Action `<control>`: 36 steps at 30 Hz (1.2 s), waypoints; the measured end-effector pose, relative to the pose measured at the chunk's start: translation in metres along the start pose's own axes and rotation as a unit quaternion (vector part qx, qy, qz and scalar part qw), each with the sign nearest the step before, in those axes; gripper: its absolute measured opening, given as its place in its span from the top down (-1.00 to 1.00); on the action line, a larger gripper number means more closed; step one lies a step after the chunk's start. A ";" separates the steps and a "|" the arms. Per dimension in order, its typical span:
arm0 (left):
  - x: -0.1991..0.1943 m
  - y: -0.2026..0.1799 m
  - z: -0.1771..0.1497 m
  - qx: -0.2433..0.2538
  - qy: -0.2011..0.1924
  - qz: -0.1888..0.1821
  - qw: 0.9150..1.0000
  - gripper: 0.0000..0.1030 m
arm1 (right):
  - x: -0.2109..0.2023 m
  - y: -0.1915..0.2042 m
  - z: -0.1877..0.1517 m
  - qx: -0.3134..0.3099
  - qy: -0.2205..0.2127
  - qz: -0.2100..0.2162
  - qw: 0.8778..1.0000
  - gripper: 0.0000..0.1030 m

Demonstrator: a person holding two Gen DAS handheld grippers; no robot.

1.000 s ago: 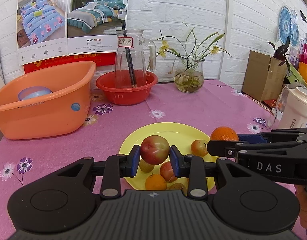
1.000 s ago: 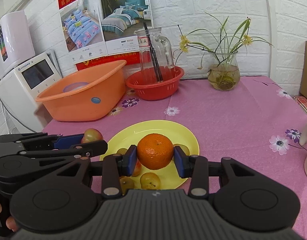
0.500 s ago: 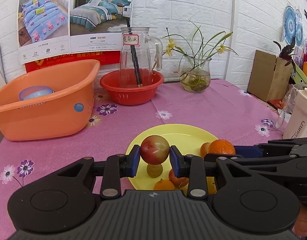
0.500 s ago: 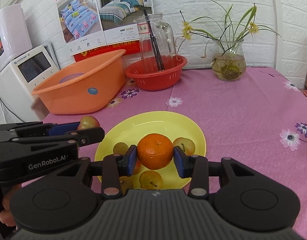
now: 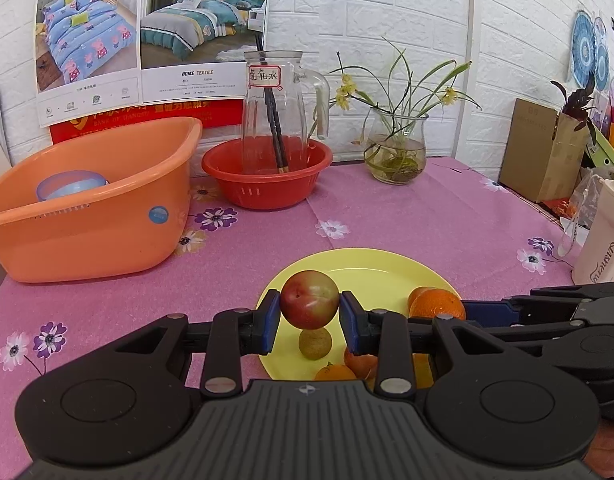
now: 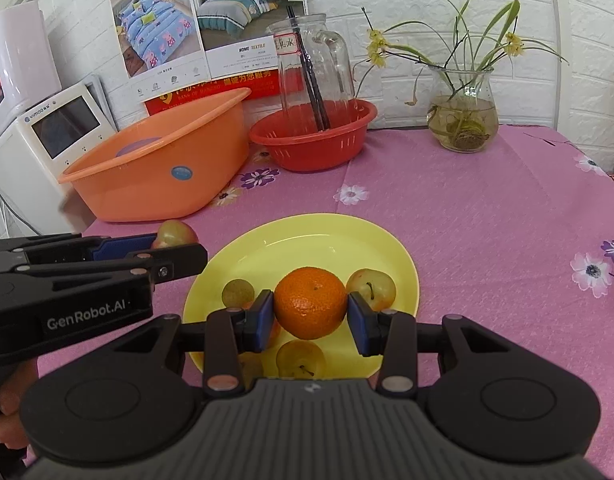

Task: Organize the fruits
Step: 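Lower the mandarin onto the plate with the right tool while the left tool holds its apple above, then lower the red apple onto the plate and open the left tool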

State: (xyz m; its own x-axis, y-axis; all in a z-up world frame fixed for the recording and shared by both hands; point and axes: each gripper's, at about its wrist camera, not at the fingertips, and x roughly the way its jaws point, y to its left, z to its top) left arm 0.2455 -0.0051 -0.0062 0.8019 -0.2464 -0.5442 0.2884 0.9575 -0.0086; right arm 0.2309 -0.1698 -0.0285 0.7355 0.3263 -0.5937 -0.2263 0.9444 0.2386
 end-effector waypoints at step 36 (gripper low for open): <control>0.025 -0.010 0.002 0.013 0.020 -0.009 1.000 0.42 | -0.008 -0.021 0.002 0.050 -0.027 -0.017 0.998 -0.54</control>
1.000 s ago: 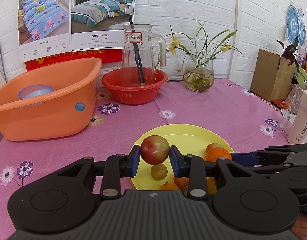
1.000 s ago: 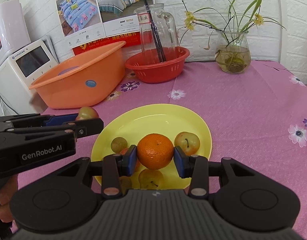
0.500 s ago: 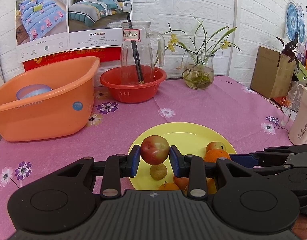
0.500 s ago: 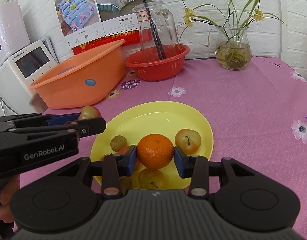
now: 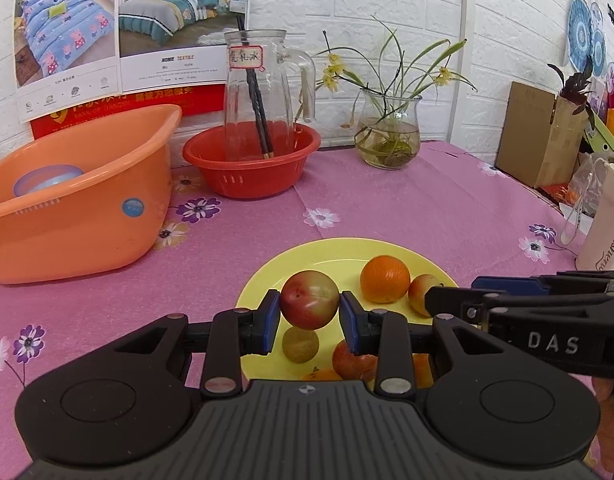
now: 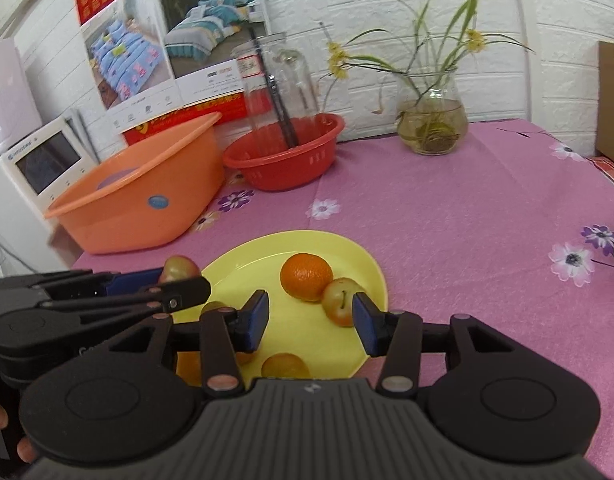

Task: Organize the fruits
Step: 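Lower the red apple onto the plate and open the left tool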

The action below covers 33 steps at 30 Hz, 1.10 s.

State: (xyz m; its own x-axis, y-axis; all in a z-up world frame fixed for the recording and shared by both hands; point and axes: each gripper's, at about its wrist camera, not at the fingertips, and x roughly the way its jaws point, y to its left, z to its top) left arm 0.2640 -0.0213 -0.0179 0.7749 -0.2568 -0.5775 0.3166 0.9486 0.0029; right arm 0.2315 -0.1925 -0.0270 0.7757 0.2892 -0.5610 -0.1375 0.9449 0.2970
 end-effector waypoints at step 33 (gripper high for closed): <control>0.024 -0.006 0.007 -0.011 0.014 0.017 1.000 0.27 | -0.011 -0.010 -0.001 0.019 -0.001 -0.005 1.000 -0.54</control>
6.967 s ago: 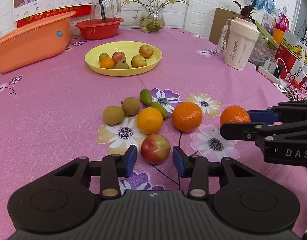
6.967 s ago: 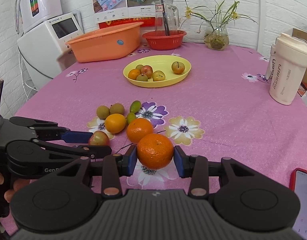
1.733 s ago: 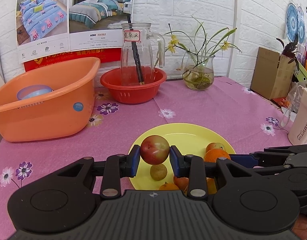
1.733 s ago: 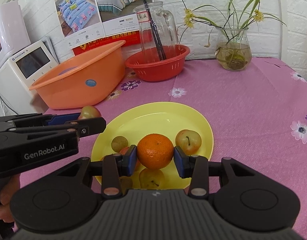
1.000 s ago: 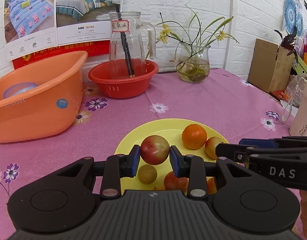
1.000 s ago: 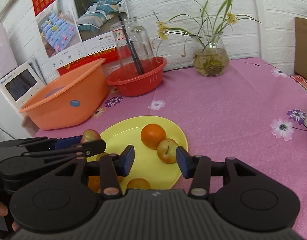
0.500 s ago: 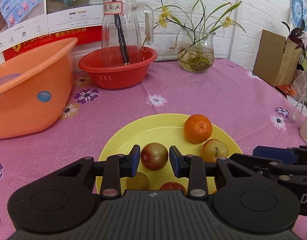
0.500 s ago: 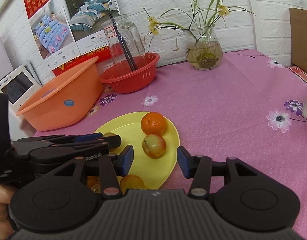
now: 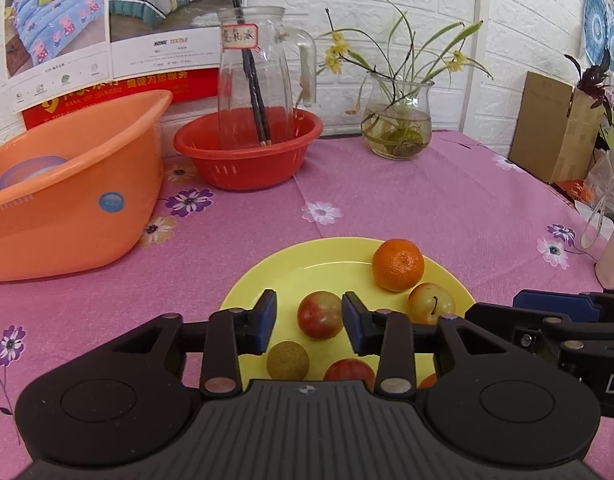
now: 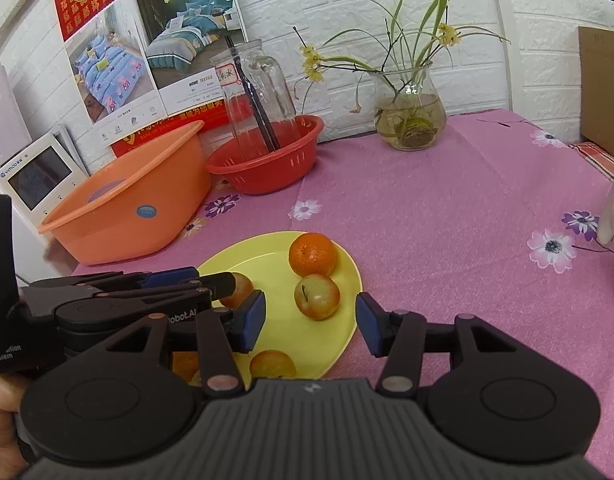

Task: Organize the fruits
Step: 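Lower the red apple onto the plate and open the left tool, then move both open tools back over the fruit pile on the table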

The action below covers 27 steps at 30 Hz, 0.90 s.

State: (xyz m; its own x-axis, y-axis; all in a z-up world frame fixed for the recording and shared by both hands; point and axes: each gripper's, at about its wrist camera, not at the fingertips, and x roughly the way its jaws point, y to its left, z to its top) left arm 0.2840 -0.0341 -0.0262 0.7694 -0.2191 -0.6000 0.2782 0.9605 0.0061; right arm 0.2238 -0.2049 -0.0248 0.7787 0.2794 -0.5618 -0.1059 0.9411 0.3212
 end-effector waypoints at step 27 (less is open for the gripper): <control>-0.123 -0.002 -0.016 0.014 -0.083 0.033 0.996 -0.35 | -0.082 0.040 0.002 -0.057 -0.053 0.027 0.997 -0.54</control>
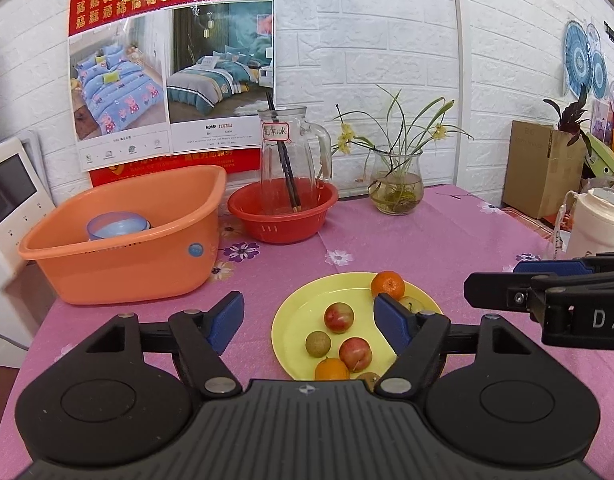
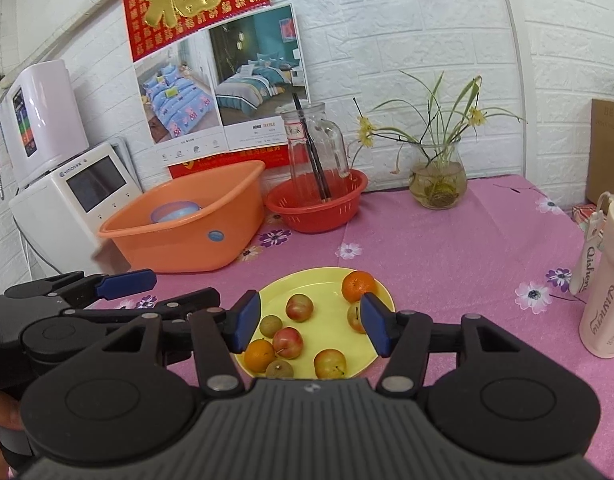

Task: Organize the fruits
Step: 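Move both open tools back over the fruit pile on the table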

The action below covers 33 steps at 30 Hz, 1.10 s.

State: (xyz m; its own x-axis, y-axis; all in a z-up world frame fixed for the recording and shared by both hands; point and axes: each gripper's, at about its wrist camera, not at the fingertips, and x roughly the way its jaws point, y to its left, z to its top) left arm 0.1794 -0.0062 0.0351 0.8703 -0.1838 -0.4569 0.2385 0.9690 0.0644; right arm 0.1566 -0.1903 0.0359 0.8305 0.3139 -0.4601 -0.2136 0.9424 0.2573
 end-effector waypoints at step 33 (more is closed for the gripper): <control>-0.066 -0.046 -0.108 0.049 0.095 -0.096 0.990 -0.14 | -0.051 -0.002 -0.086 -0.051 0.085 -0.030 0.995 -0.55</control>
State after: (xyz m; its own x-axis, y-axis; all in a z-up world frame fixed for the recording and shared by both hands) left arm 0.0648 -0.0206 -0.0334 0.7104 -0.3190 -0.6274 0.4399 0.8971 0.0420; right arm 0.0703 -0.1977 -0.0144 0.7467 0.2639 -0.6106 -0.2248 0.9640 0.1417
